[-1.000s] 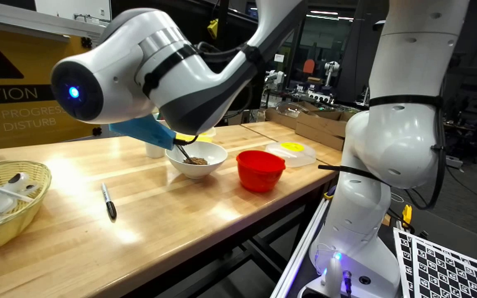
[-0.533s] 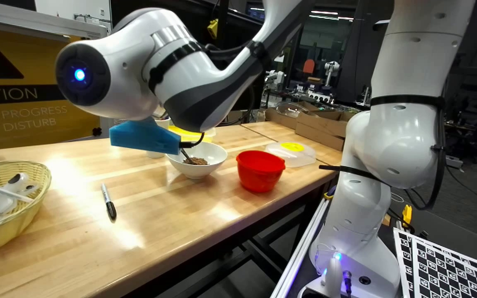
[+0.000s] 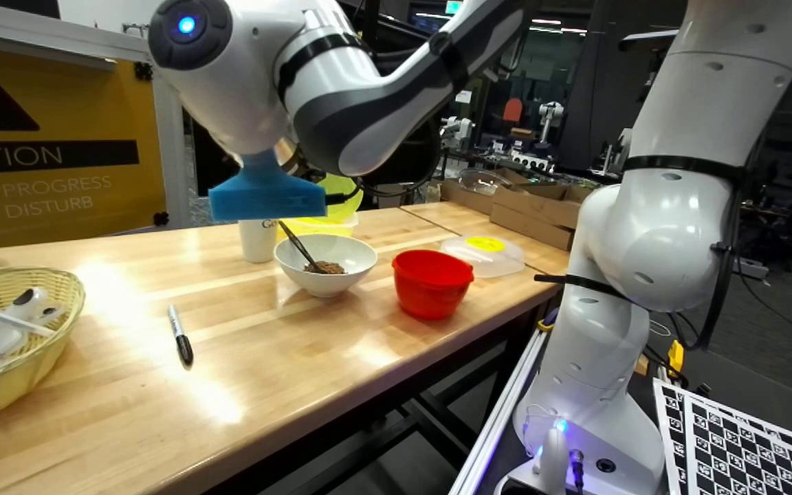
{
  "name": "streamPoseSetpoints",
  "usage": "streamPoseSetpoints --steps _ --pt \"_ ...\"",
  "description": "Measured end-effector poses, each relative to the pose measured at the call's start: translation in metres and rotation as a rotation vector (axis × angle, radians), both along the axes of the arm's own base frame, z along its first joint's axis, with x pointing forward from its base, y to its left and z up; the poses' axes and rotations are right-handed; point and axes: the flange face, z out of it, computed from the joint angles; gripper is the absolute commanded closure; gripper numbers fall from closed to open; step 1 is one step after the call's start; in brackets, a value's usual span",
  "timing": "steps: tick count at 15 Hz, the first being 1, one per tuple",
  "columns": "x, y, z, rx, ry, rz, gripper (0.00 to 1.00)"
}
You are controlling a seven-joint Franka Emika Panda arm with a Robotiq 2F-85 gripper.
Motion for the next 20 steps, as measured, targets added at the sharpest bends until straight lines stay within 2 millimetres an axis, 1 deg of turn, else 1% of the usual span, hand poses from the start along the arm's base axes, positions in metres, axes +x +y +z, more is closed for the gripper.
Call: streamPoseSetpoints --steps 5,9,16,20 --pt "0.0 -0.029 0.007 0.129 0.223 0.123 0.99" --pt "-0.004 -0.055 0.014 0.179 0.373 0.172 0.99" --pt "-0.011 -0.099 0.034 0.212 0.543 0.265 0.99" --pt "-0.012 -0.13 0.038 0.256 0.639 0.306 0.99"
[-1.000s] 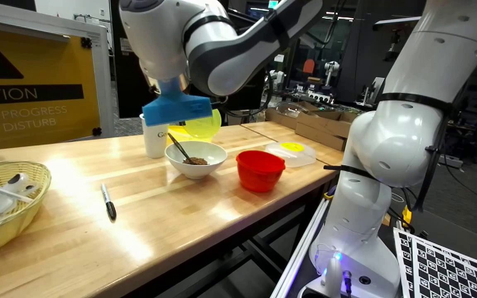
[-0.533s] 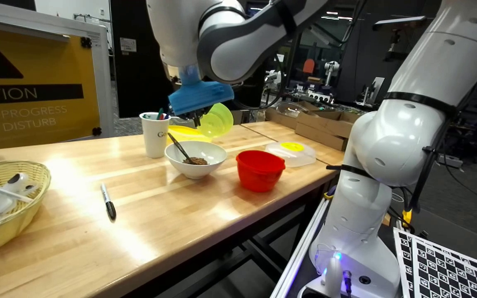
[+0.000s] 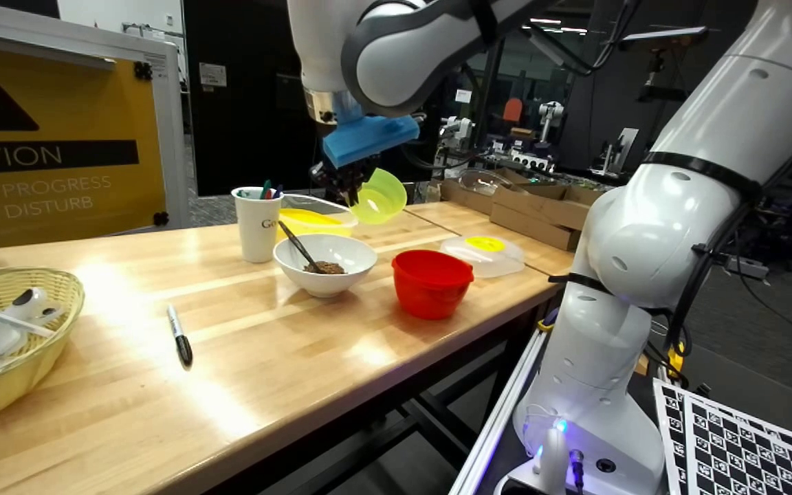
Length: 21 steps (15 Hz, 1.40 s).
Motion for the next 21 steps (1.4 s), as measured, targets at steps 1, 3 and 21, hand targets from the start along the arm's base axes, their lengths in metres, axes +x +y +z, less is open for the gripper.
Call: streamPoseSetpoints --steps 1,3,21 --pt "0.001 -0.009 0.0 0.011 0.022 0.005 0.99" --pt "0.002 -0.027 -0.001 0.028 0.064 0.014 0.99" --pt "0.02 -0.095 -0.052 0.05 0.266 -0.035 0.99"
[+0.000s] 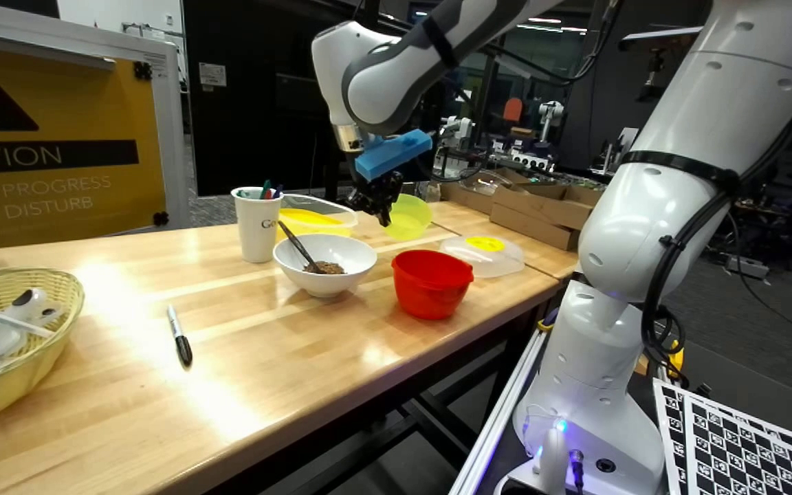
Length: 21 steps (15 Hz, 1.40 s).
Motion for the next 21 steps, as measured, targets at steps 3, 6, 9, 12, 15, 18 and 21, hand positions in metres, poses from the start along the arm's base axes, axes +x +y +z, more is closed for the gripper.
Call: streamPoseSetpoints --steps 3,6,9,12,15,18,21 --pt "0.009 -0.003 -0.012 0.003 0.018 -0.022 0.99" --pt "0.017 -0.006 -0.021 0.011 0.033 -0.038 0.99" --pt "0.023 -0.008 -0.027 0.026 0.043 -0.054 0.71" --pt "0.028 -0.008 -0.031 0.032 0.048 -0.061 0.6" --pt "0.031 -0.009 -0.032 0.032 0.049 -0.065 0.41" --pt "0.032 -0.011 -0.031 0.032 0.046 -0.069 0.21" --pt "0.033 -0.012 -0.03 0.031 0.044 -0.073 0.02"
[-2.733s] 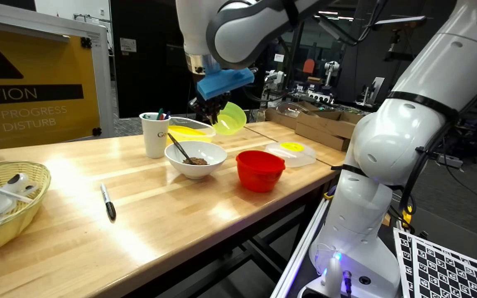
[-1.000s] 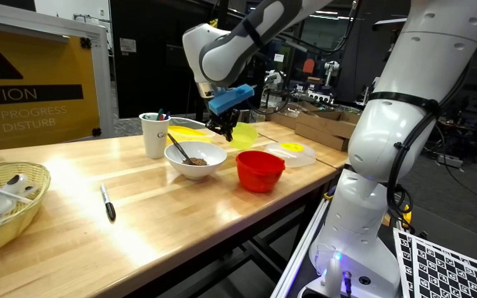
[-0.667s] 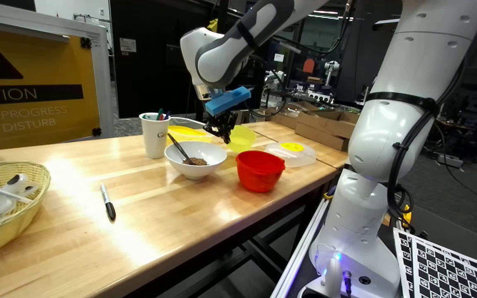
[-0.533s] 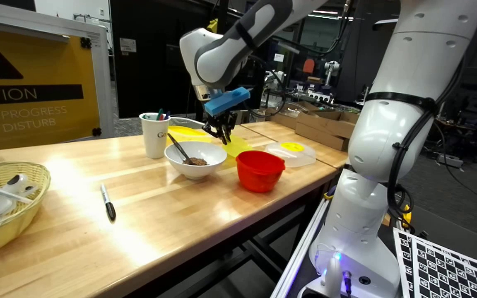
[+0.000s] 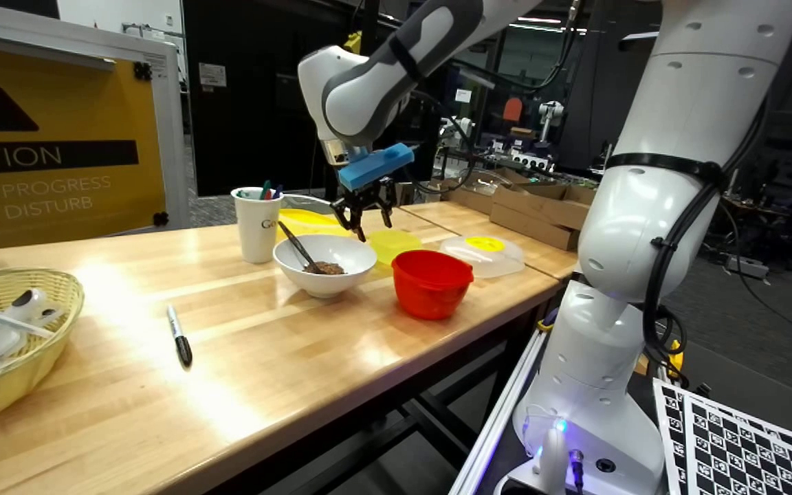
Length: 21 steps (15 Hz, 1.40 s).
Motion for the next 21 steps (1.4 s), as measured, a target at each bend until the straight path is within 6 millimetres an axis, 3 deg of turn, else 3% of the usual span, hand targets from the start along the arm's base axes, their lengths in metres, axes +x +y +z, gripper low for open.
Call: streamPoseSetpoints --steps 5,11,15,21 --pt "0.003 -0.004 0.012 -0.006 -0.012 -0.012 0.0" --pt "-0.006 -0.006 0.044 -0.012 -0.041 -0.013 0.0" --pt "-0.025 -0.003 0.064 0.02 -0.064 0.006 0.0" --pt "-0.072 0.006 0.09 0.111 -0.087 0.13 0.0"
